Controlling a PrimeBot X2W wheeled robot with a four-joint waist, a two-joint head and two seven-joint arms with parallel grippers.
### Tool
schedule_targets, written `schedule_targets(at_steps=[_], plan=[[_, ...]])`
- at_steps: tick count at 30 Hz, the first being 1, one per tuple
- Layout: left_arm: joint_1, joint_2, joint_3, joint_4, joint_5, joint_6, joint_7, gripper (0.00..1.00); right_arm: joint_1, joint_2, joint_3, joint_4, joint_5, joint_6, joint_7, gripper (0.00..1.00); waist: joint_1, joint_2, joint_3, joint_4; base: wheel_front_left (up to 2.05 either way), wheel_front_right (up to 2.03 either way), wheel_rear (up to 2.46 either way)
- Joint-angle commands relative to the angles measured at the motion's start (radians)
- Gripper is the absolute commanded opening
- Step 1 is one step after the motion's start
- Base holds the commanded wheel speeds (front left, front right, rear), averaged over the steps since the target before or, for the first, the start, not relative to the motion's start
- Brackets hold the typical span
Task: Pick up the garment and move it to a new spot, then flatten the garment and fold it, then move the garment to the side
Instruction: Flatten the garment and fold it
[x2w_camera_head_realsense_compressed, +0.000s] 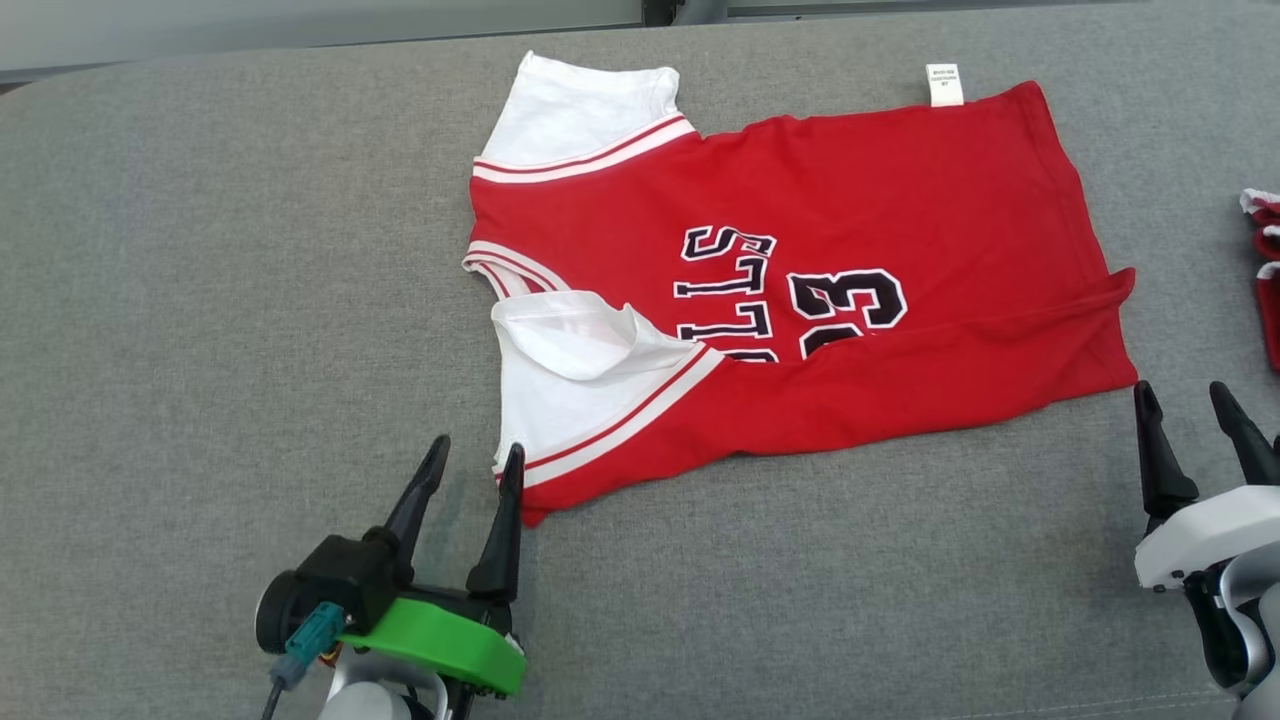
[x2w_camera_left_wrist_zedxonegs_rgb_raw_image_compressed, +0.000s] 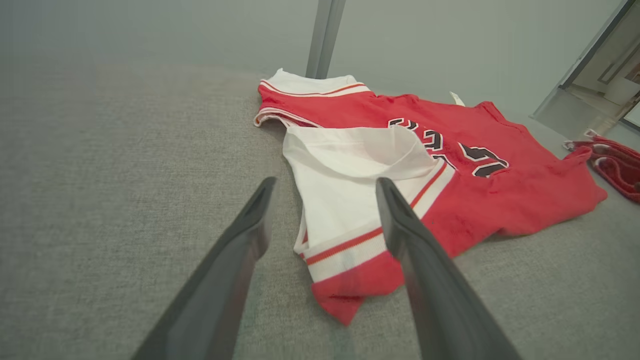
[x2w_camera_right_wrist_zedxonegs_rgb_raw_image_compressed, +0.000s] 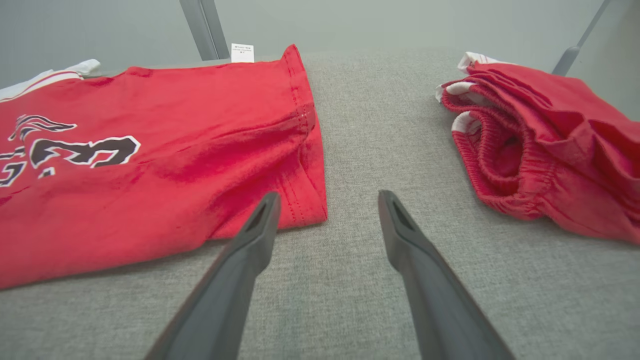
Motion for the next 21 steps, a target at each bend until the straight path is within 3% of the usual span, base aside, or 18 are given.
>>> schedule_targets(at_steps=[1,9,11,14,15,16,17,18,20,21], plan=[[0.008,0.000,-0.004,0.036,-0.009,0.002,0.000,1.00,-0.002,-0.003,0.008,0.010,0.007,-0.001,-0.004,1.00,0.0000,0.0000,-0.005,-0.003,0.00,0.00,0.00],[-0.089,-0.003,-0.028,0.246,-0.042,0.010,0.010,1.00,-0.130,-0.023,0.090,0.143,-0.017,-0.001,0.009,0.99,0.0000,0.0000,0.014,0.010,0.00,0.00,0.00],[-0.128,-0.003,-0.057,0.303,-0.062,0.007,0.024,1.00,-0.178,-0.024,0.113,0.196,-0.010,-0.001,0.021,0.85,0.0000,0.0000,0.024,0.020,0.00,0.00,0.00],[-0.152,-0.004,-0.083,0.336,-0.078,0.005,0.034,1.00,-0.200,-0.029,0.129,0.231,-0.006,-0.001,0.031,0.80,0.0000,0.0000,0.030,0.027,0.00,0.00,0.00],[-0.162,-0.004,-0.095,0.352,-0.089,0.004,0.039,0.89,-0.210,-0.028,0.137,0.246,0.000,-0.001,0.036,0.76,0.0000,0.0000,0.032,0.030,0.00,0.00,0.00],[-0.171,-0.004,-0.107,0.365,-0.098,0.003,0.040,0.45,-0.219,-0.028,0.142,0.260,0.006,-0.001,0.042,0.75,0.0000,0.0000,0.034,0.032,0.00,0.00,0.00],[-0.179,-0.004,-0.119,0.377,-0.107,0.002,0.038,0.14,-0.227,-0.030,0.149,0.271,0.010,-0.001,0.044,0.58,0.0000,0.0000,0.036,0.034,0.00,0.00,0.00],[-0.186,-0.003,-0.130,0.386,-0.117,0.003,0.036,0.00,-0.233,-0.032,0.157,0.283,0.017,-0.001,0.048,0.42,0.0000,0.0000,0.038,0.036,0.00,0.00,0.00],[-0.198,-0.004,-0.148,0.400,-0.125,0.003,0.030,0.00,-0.238,-0.032,0.173,0.304,0.028,-0.001,0.055,0.03,0.0000,0.0000,0.041,0.037,0.00,0.00,0.00],[-0.203,-0.003,-0.153,0.406,-0.130,0.003,0.028,0.00,-0.240,-0.032,0.180,0.314,0.033,-0.001,0.057,0.00,0.0000,0.0000,0.042,0.035,0.00,0.00,0.00]])
